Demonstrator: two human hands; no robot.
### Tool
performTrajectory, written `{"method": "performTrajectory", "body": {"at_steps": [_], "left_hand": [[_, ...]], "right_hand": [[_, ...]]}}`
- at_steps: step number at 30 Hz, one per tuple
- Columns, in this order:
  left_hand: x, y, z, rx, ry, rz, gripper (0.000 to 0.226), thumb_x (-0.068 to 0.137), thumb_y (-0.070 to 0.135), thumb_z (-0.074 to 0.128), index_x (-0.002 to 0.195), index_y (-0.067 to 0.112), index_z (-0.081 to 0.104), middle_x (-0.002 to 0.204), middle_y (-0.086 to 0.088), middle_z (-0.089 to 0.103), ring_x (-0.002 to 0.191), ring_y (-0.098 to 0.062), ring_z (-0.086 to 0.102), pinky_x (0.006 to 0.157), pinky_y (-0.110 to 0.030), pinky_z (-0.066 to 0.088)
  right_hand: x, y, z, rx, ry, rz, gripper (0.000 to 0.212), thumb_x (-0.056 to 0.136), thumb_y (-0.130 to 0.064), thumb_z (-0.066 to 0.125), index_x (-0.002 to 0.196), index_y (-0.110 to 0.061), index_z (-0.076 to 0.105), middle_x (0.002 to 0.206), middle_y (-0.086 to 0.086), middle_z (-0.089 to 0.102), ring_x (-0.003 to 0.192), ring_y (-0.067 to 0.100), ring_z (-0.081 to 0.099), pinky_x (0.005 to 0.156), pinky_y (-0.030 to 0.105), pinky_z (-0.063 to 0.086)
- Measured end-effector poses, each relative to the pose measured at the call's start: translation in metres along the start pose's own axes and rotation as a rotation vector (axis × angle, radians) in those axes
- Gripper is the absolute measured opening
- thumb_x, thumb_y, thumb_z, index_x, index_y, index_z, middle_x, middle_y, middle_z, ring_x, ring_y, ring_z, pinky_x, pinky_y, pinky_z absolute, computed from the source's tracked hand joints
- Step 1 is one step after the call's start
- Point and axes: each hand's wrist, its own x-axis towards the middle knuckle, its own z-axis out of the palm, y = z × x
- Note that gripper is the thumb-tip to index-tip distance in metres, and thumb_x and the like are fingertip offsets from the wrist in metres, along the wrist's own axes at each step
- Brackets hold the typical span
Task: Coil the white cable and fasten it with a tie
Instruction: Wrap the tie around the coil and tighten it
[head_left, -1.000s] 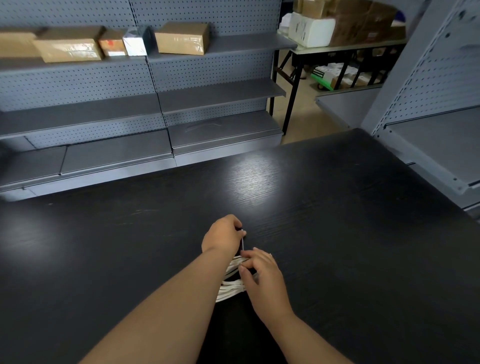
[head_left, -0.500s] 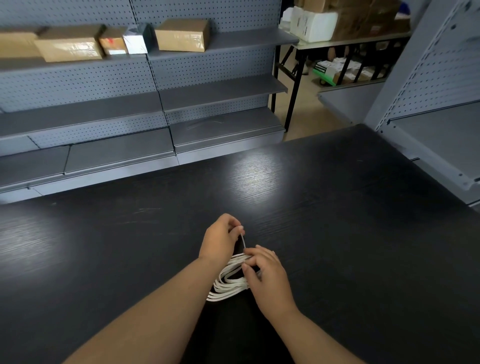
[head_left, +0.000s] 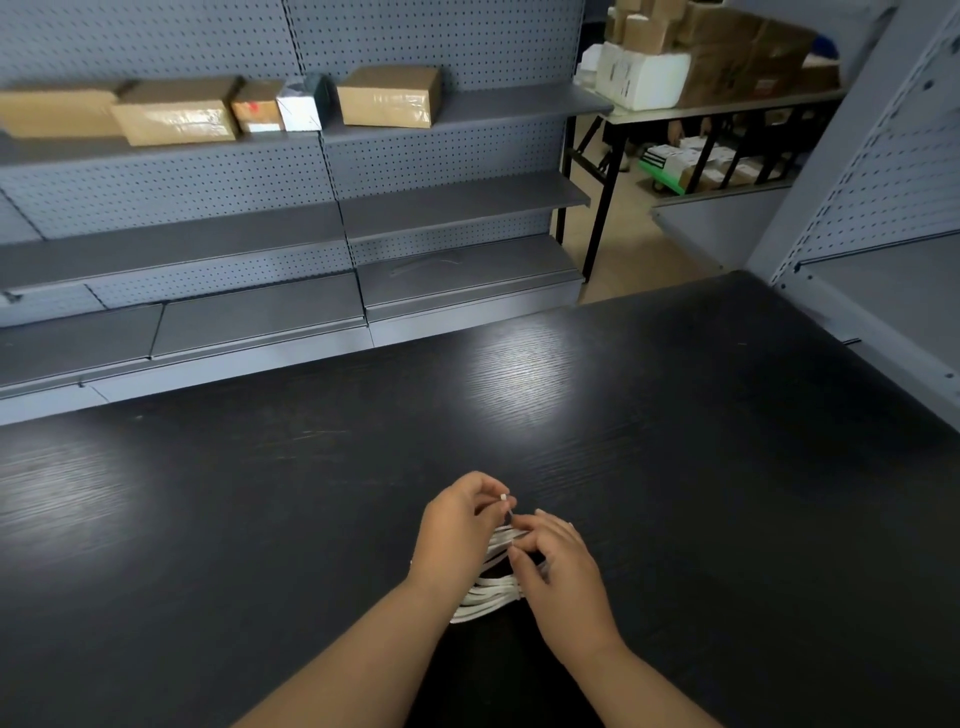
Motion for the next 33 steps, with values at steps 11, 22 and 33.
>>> {"method": "performTrajectory", "body": {"at_steps": [11,22,33], "left_hand": [[-0.025,-0.016,0.000,-0.020,0.105,0.036,0.014,0.088,0.009,0.062,0.081,0.022,0.062,0.084,0.008,0.071,0.084,0.006,0.064,0.074,-0.011,0.048],[-0.028,-0.021,0.007,-0.120,0.137,0.009,0.011,0.087,0.009,0.063,0.082,0.019,0.063,0.083,0.010,0.073,0.085,0.002,0.067,0.077,-0.019,0.053],[-0.024,-0.017,0.002,-0.182,0.076,-0.021,0.021,0.083,0.005,0.067,0.077,0.024,0.072,0.081,0.006,0.073,0.080,-0.002,0.068,0.070,-0.010,0.050]], "right_hand": [[0.000,-0.003,-0.006,0.053,-0.029,0.050,0.027,0.089,-0.014,0.060,0.067,-0.029,0.057,0.113,-0.023,0.055,0.122,-0.006,0.036,0.114,0.037,0.027],[0.002,-0.010,-0.013,0.102,-0.078,0.110,0.014,0.088,-0.017,0.063,0.079,-0.028,0.066,0.107,-0.014,0.050,0.116,0.001,0.044,0.095,0.019,0.038],[0.010,-0.012,-0.018,0.147,-0.132,0.175,0.015,0.089,-0.014,0.061,0.080,-0.006,0.071,0.099,-0.003,0.056,0.107,0.000,0.047,0.081,0.002,0.032]]}}
